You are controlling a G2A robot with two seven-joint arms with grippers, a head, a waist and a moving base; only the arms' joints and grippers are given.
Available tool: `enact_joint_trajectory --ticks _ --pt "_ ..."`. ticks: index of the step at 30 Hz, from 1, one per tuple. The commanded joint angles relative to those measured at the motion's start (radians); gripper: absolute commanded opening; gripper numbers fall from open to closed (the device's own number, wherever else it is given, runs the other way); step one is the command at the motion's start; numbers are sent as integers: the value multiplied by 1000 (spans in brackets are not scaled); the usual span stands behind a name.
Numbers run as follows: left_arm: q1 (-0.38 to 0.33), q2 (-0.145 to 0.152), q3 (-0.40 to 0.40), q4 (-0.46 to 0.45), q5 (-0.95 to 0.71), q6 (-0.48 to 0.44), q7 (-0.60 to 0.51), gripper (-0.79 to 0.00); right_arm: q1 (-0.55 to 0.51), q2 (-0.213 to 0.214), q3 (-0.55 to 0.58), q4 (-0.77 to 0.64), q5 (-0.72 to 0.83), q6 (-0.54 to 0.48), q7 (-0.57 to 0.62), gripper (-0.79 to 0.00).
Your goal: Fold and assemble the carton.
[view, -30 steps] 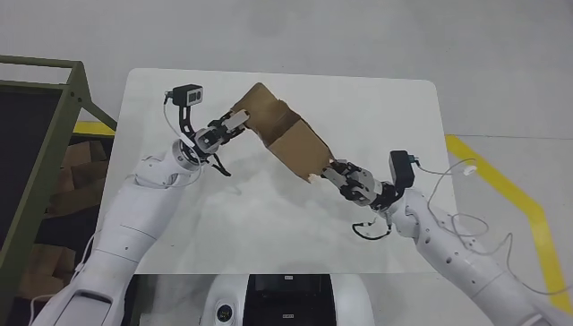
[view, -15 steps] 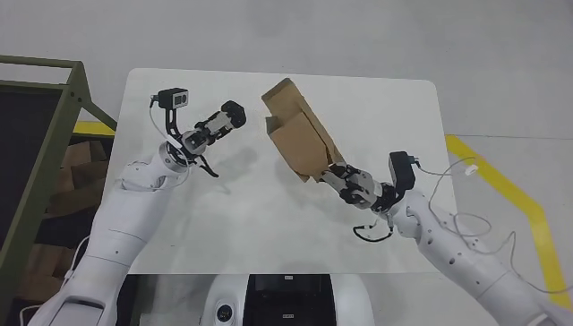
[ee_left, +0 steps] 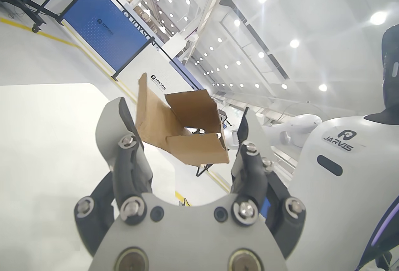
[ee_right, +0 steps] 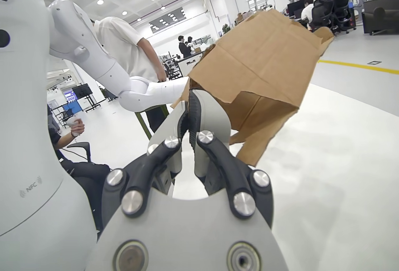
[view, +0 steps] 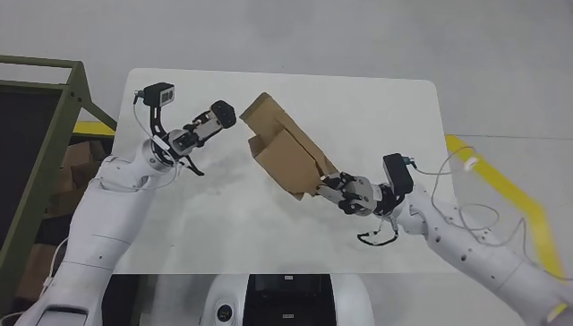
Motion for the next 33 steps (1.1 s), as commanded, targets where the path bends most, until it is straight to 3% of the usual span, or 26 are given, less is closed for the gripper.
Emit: enact_joint_trajectory --ticks 1,8,24,33 --pt "4 12 -9 1 3 -6 6 0 27 25 -32 -8 11 0 0 -785" --pt "15 30 -23 0 -4 -18 18 0 112 101 -123 -21 53 0 0 -785" --pt "6 28 -17 -19 36 14 39 0 112 101 -123 -21 53 0 0 -785" --pt "-58 51 41 -10 111 -39 39 0 102 96 -129 -89 118 0 177 -785"
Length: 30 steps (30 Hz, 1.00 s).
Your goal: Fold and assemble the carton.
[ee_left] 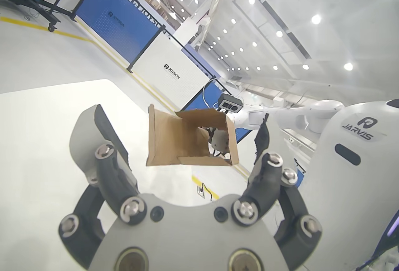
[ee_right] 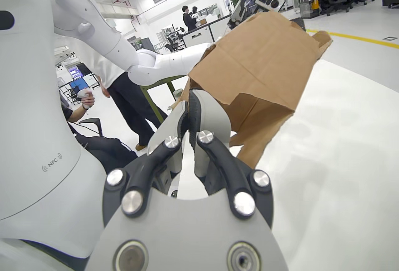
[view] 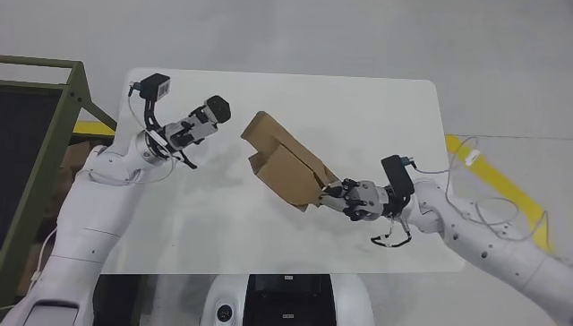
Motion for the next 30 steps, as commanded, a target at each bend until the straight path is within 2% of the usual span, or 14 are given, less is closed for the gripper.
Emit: enact_joint_trajectory --ticks 1,5,9,12,17,23,30 --pt "-11 15 26 -1 15 -18 18 0 10 3 -20 -14 26 0 41 -785" --pt "-26 54 90 -19 69 -72 72 0 41 11 -65 -42 93 0 79 -785" --pt "-41 98 121 -39 80 -72 72 0 77 24 -115 -54 143 0 62 -785" --pt "-38 130 129 -58 66 -72 72 0 107 33 -153 -61 165 0 38 -785" --pt "-21 171 115 -75 7 -72 72 0 106 51 -153 -63 173 0 45 -785" --pt "6 211 106 -114 -58 -72 72 0 112 68 -153 -80 229 0 147 -785" --pt "8 213 109 -117 -55 -72 72 0 113 68 -153 -83 230 0 153 -785"
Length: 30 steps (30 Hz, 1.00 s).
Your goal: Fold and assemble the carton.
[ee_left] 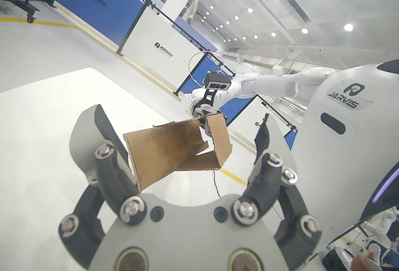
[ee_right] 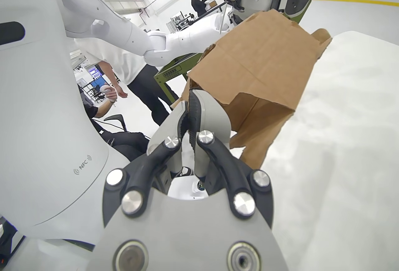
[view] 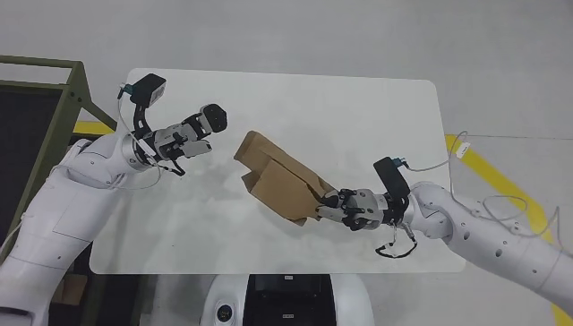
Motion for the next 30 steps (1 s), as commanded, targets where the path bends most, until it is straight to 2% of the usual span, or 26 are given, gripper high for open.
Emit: enact_joint_trajectory --ticks 1,7,9,27,30 --pt "0 0 0 0 0 0 0 0 0 0 0 0 0 0 0 -785" --pt "0 0 0 0 0 0 0 0 0 0 0 0 0 0 0 -785" --pt "0 0 0 0 0 0 0 0 11 1 0 1 -15 0 38 -785" --pt "0 0 0 0 0 0 0 0 11 1 0 1 -15 0 38 -785" --pt "10 -4 -10 -9 6 18 48 0 11 1 0 1 -15 0 38 -785"
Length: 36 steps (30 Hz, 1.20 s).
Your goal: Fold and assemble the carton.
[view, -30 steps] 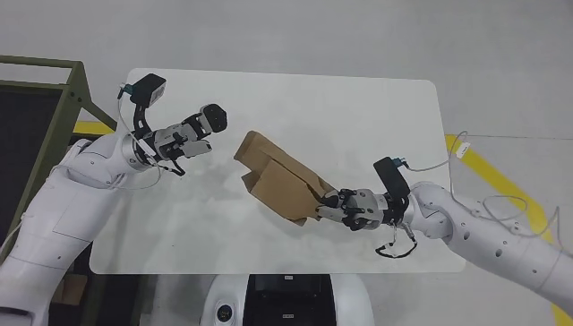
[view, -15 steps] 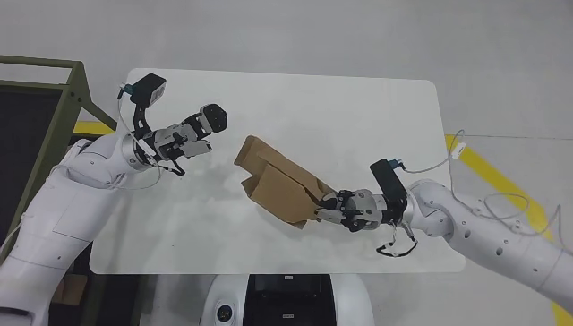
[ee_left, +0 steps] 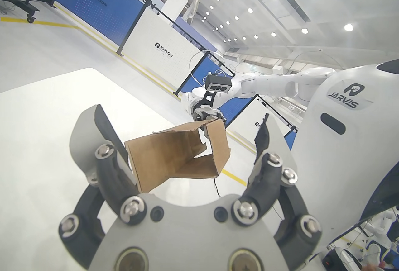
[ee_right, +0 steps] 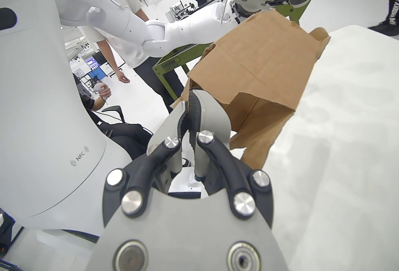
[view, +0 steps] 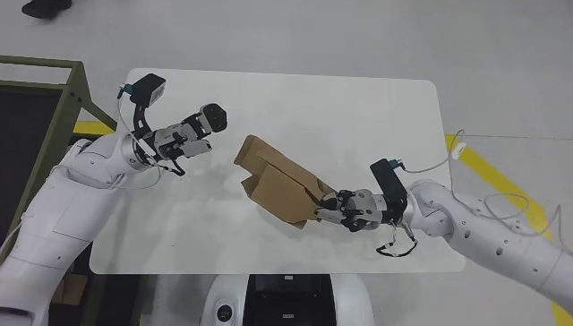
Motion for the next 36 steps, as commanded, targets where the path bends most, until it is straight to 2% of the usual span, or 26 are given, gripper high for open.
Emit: enact_joint_trajectory --ticks 1,5,7,9,13,22,26,31,36 --pt "10 -3 -12 3 -1 11 48 0 -6 -1 3 -3 2 15 4 -785" --pt "23 -6 -27 5 -11 24 78 0 -37 -5 37 -24 -1 57 17 -785" --pt "24 -5 -30 12 -27 17 50 0 -52 -6 55 -28 -7 58 20 -785" --pt "22 -2 -17 8 -75 3 -23 0 -64 -6 73 -29 -11 54 26 -785" --pt "6 17 1 -23 -109 49 -83 0 -80 -8 106 -29 -24 27 54 -785" --pt "8 102 72 -84 -25 44 -78 0 -119 -10 164 -40 -13 0 114 -785" --pt "3 149 119 -88 -5 -3 -32 0 -128 -11 177 -46 3 0 140 -785" --pt "-12 200 181 -129 -24 -12 -22 0 -133 -13 188 -53 22 0 173 -785" --pt "-38 236 231 -155 -76 -12 -22 0 -136 -17 193 -61 36 0 208 -785"
